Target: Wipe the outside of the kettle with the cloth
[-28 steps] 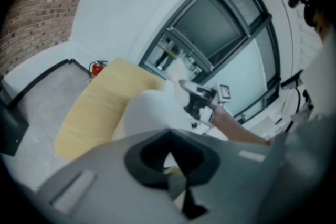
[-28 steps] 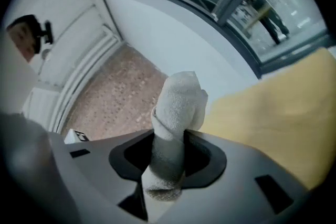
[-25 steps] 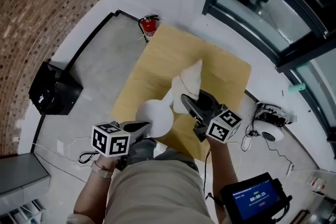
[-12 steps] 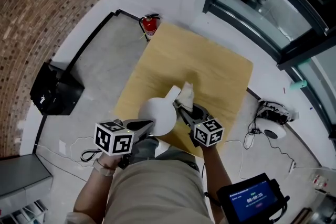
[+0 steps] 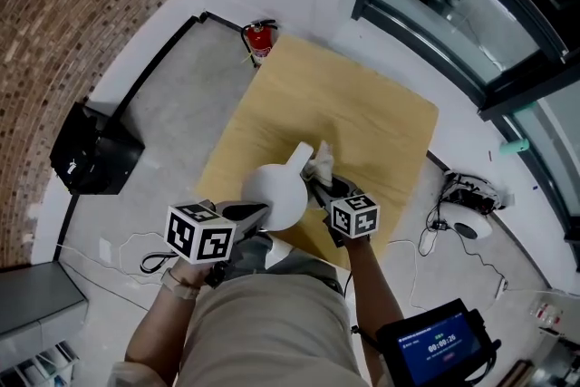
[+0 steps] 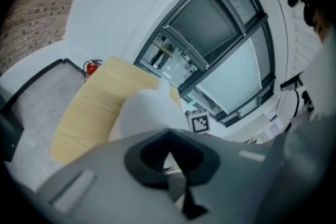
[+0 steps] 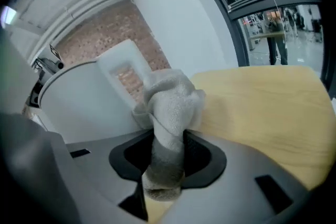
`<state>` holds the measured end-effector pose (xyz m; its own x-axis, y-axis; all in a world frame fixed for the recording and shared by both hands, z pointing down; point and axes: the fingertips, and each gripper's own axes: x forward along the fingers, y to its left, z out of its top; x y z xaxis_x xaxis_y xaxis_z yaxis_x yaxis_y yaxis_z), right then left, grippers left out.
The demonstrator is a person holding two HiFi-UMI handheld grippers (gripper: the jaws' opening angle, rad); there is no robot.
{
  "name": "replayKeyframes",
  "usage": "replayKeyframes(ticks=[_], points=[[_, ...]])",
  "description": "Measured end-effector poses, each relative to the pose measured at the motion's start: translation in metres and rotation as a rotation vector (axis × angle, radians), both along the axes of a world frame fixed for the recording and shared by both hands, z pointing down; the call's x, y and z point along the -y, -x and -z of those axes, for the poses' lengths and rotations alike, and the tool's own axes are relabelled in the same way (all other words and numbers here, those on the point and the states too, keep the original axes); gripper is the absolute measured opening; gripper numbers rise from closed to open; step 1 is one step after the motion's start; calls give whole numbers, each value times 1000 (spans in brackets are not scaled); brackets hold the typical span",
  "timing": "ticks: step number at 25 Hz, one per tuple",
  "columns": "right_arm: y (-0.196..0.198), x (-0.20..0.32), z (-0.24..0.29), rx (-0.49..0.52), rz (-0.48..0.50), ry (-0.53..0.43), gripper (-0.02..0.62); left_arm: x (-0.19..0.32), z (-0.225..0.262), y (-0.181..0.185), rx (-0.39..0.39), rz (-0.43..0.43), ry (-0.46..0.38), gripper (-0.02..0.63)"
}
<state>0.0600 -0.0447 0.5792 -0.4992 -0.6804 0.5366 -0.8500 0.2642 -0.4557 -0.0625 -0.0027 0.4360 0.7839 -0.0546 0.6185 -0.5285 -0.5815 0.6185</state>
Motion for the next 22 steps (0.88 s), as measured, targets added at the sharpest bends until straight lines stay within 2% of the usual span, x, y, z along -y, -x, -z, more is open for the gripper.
replayKeyframes(ticks=[2, 3, 4, 5, 7, 10, 11, 13, 15, 17, 19, 20, 22], points=[[-24, 8, 26, 28, -52, -46, 146, 0, 0, 0, -13, -1, -1, -2], [-33, 18, 58, 61, -61, -113, 146, 0, 0, 3, -14, -8, -5, -2], [-35, 31, 96, 83, -25, -191, 146, 1, 0, 8, -16, -16, -11, -2], [-30, 45, 136, 87, 64, -265, 146, 3, 1, 12, -23, -21, -17, -2], [-10, 71, 204, 50, 340, -353, 146, 4, 2, 10, -46, -21, -30, -2], [50, 96, 254, -34, 815, -353, 146, 3, 6, 4, -57, -46, -61, -2], [75, 101, 253, -63, 954, -317, 146, 3, 6, 5, -54, -57, -72, -2], [120, 106, 224, -141, 1207, -181, 146, 4, 7, 7, -52, -68, -88, -2], [149, 100, 174, -231, 1428, 19, 146, 7, 8, 8, -52, -68, -102, -2], [164, 82, 128, -261, 1613, 259, 146, 9, 10, 8, -52, -70, -115, -2], [173, 64, 88, -256, 1736, 478, 146, 11, 7, 12, -53, -73, -118, -2], [178, 61, 67, -276, 1764, 549, 146, 14, 5, 16, -56, -72, -117, -2], [179, 65, 23, -379, 1773, 617, 146, 18, 2, 21, -70, -62, -113, -2]])
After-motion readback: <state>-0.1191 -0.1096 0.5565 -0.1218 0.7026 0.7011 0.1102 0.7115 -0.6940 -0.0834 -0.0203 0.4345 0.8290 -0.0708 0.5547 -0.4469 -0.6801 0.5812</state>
